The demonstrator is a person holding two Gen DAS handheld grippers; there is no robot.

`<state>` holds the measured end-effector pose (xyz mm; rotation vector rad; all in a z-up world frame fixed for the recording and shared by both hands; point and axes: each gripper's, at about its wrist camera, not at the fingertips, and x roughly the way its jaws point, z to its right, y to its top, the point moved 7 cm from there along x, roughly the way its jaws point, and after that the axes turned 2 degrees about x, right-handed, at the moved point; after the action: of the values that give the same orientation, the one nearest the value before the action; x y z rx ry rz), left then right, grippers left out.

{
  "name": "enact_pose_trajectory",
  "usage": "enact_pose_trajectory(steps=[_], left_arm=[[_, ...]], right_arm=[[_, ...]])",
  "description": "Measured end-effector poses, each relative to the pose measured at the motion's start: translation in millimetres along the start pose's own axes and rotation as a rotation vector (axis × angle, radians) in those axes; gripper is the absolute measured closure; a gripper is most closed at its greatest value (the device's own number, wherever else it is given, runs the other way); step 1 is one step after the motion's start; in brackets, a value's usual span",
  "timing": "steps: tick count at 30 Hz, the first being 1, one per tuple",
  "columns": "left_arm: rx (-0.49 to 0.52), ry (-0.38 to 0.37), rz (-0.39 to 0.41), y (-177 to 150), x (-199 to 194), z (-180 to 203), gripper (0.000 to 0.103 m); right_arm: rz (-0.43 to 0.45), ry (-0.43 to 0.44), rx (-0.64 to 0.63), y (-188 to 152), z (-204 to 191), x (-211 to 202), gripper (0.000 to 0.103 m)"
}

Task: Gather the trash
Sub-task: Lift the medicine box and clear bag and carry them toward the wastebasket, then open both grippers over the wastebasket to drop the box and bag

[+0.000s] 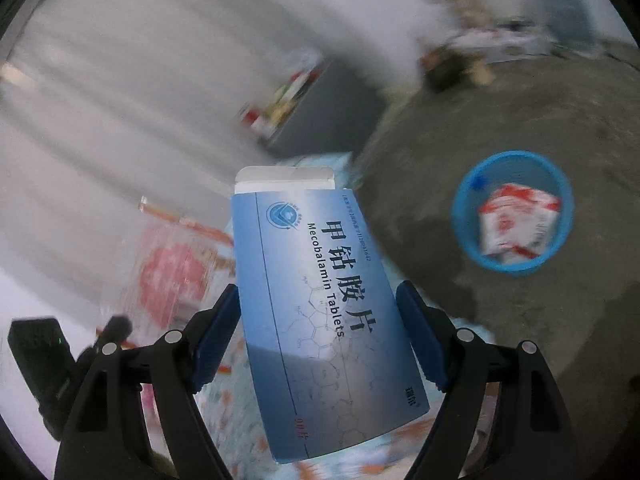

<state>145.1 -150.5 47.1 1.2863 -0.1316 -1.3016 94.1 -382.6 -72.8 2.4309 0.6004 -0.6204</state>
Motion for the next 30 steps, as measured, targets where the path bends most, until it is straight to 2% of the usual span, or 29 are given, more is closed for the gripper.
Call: enact_pose_trajectory(steps=[4, 7, 12, 15, 18, 20, 21, 23, 30], left_arm=[[0.024, -0.085, -0.127, 10.4, 72.9, 28.8, 0.103], [0.025, -0.122, -0.251, 8.9, 128.7, 42.1, 0.103], [0.111, -0.043, -0.337, 6.2, 202.1, 47.1, 0.103], [0.135, -0.013, -0.368, 5.0, 234.2, 43.6, 0.103], [0.122, 0.004, -0.395, 2.6, 257.1, 35.3, 0.103], [0.114, 0.01, -0.412, 1.1, 268.2, 29.1, 0.103], [0.11, 0.009, -0.418, 0.4, 273.4, 27.2, 0.103], [0.114, 0.014, -0.432, -1.8, 284.0, 25.4, 0.103], [0.147, 0.01, -0.471, -9.8, 326.2, 37.9, 0.103]], right_arm=[[0.072, -0.034, 0.158, 24.9, 65.2, -9.4, 0.026], [0.078, -0.044, 0.284, 36.9, 116.8, 4.9, 0.026], [0.109, -0.092, 0.403, 63.9, 184.1, 60.0, 0.026], [0.117, -0.133, 0.359, 81.2, 200.9, 95.7, 0.024], [0.094, -0.241, 0.306, 86.3, 230.0, 140.6, 0.015], [0.033, -0.375, 0.275, 78.7, 254.5, 167.3, 0.015], [0.005, -0.399, 0.283, 72.2, 266.0, 176.4, 0.015], [-0.009, -0.4, 0.314, 65.1, 279.3, 179.1, 0.015], [0.116, -0.36, 0.408, 55.5, 303.6, 122.0, 0.015]])
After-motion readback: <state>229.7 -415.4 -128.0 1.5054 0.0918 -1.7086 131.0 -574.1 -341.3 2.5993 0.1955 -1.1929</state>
